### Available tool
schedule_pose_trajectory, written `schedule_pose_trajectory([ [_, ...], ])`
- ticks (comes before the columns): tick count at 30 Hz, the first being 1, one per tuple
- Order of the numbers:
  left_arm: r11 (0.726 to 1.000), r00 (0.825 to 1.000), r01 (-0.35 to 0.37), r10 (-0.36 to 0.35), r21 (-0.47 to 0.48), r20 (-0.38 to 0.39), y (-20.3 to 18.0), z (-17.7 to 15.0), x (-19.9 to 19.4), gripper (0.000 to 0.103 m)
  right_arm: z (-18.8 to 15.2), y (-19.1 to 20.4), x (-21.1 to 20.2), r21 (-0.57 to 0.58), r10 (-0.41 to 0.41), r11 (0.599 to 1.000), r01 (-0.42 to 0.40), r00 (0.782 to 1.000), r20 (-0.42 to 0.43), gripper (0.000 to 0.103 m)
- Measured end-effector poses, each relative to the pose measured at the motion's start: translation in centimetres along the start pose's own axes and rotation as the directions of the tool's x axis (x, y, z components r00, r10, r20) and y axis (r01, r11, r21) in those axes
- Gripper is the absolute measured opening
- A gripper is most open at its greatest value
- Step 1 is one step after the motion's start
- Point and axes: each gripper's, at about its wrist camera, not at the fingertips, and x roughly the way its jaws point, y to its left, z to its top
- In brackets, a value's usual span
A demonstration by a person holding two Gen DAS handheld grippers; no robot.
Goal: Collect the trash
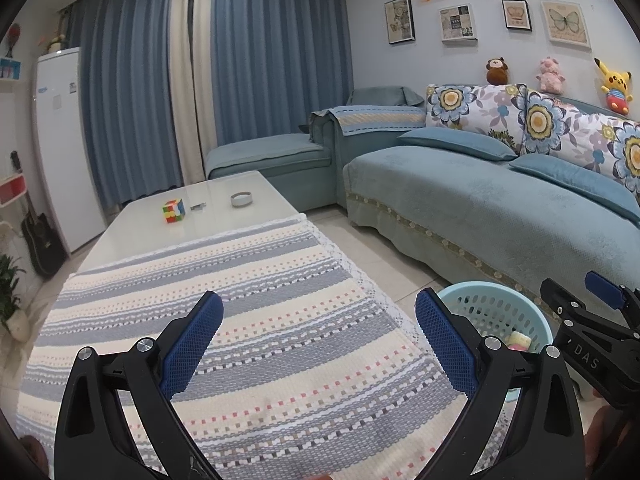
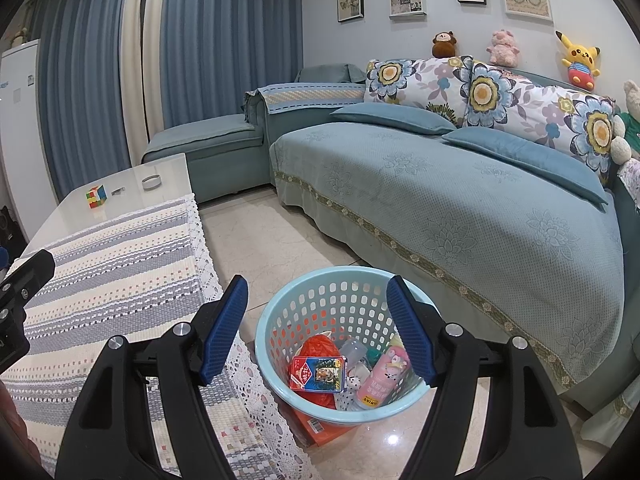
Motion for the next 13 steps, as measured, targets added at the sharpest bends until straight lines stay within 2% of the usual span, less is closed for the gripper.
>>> schedule_pose_trajectory([
  [4, 1.0, 1.0, -0.021, 0.021, -0.001, -0.004, 0.22, -0.04, 0.05, 0.094, 0.02, 0.03, -0.02, -0.003, -0.001, 1.0, 0.001, 1.0, 0.002, 0.068],
  [10, 1.0, 1.0, 0.01, -0.009, 0.008, -0.014, -0.03, 0.16, -0.02, 0.095, 0.35, 0.1, -0.03, -0.006, 0.003, 1.0, -0.003, 1.0, 0.004, 0.068],
  [13, 1.0, 1.0, 0.001, -0.001, 0.01, -0.011, 0.09, 0.16, -0.09, 0.095, 0.47, 0.33, -0.13, -0.011, 0.003, 1.0, -0.003, 1.0, 0.011, 0.068],
])
